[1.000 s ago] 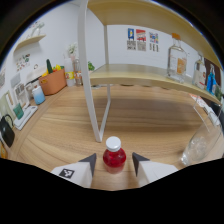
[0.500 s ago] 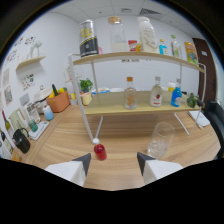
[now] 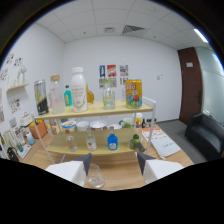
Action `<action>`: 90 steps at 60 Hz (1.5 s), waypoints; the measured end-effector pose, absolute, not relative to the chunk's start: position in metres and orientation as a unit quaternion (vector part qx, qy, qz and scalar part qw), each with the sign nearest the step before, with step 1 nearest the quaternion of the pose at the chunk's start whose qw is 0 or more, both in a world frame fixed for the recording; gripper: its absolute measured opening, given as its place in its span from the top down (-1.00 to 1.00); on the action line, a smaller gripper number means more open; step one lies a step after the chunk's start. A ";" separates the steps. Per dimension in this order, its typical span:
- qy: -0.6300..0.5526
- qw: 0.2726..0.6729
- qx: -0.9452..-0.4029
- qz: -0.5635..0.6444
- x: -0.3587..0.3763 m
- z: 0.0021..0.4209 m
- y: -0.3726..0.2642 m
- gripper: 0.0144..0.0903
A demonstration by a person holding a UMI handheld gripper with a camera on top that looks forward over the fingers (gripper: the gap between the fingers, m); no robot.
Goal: Make me a cup of Vodka Sunrise.
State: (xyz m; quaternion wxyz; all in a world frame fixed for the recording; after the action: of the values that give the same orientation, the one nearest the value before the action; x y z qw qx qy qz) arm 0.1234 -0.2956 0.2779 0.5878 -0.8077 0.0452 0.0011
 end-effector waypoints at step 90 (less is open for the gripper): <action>0.038 0.624 -0.779 0.048 0.153 0.295 -0.229 0.04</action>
State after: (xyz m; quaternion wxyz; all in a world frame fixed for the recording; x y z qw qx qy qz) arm 0.1530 -0.2292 0.2951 0.6237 -0.7792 0.0384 0.0484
